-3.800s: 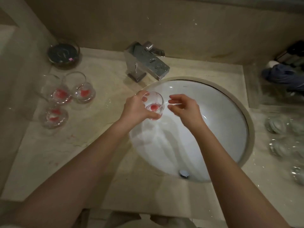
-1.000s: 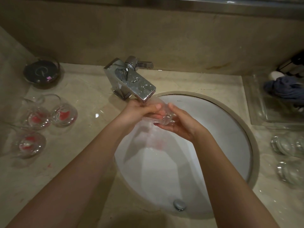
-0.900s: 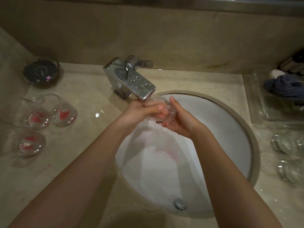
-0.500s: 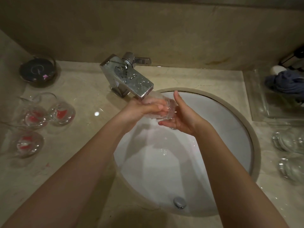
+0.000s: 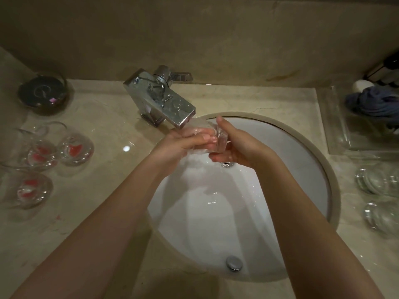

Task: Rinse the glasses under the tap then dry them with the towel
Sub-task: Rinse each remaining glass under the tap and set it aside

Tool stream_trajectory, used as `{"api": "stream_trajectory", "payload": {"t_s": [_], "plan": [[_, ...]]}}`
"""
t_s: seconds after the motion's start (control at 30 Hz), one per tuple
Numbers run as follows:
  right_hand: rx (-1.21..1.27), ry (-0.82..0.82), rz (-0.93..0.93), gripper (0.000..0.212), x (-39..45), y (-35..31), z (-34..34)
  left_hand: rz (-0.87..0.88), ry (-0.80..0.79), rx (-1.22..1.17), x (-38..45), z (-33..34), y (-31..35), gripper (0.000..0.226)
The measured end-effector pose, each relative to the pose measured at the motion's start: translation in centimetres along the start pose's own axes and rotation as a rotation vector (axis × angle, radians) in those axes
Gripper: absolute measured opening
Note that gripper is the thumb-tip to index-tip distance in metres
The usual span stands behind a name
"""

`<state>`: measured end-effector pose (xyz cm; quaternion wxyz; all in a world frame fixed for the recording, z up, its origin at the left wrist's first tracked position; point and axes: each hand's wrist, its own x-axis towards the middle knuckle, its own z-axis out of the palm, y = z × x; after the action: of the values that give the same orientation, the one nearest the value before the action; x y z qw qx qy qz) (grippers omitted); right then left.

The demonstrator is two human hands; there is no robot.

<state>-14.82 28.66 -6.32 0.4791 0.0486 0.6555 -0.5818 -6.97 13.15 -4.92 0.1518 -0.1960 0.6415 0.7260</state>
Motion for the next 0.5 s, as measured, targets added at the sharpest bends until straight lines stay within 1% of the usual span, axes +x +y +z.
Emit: {"api": "stream_trajectory", "payload": {"t_s": [0.07,0.13,0.17,0.2,0.27,0.3,0.33,0.4,0.47,0.5], "plan": [[0.059,-0.008,-0.044,0.039,0.1,0.0,-0.1,0.003,0.015,0.039,-0.1,0.0,0.1,0.019],[0.081,-0.044,-0.128,0.024,0.2,0.3,-0.5,0.012,0.024,0.021,-0.2,0.0,0.3,0.04],[0.071,-0.051,-0.164,0.024,0.2,0.6,-0.8,0.006,0.026,0.008,-0.2,-0.1,0.3,0.049],[0.052,-0.043,-0.195,0.031,0.3,0.9,-1.0,0.004,0.024,0.01,-0.3,-0.1,0.3,0.048],[0.035,-0.028,-0.247,0.049,0.4,1.3,-1.4,-0.003,0.003,0.03,-0.1,-0.1,-0.1,0.025],[0.051,-0.034,-0.25,0.055,0.5,1.4,-1.5,-0.012,-0.009,0.034,-0.1,-0.2,-0.3,0.016],[0.073,-0.05,-0.229,0.058,0.5,1.4,-1.6,-0.022,-0.013,0.037,0.0,-0.3,-0.3,0.016],[0.078,-0.064,-0.107,0.059,0.1,1.1,-1.4,-0.031,-0.009,0.045,0.0,-0.4,-0.3,0.017],[0.014,-0.03,0.022,0.068,0.2,0.9,-1.3,-0.022,-0.03,0.051,-0.1,0.0,0.0,0.016],[-0.003,-0.011,0.029,0.065,0.4,1.0,-1.1,-0.013,-0.022,0.04,-0.1,0.2,0.2,0.021]]}}
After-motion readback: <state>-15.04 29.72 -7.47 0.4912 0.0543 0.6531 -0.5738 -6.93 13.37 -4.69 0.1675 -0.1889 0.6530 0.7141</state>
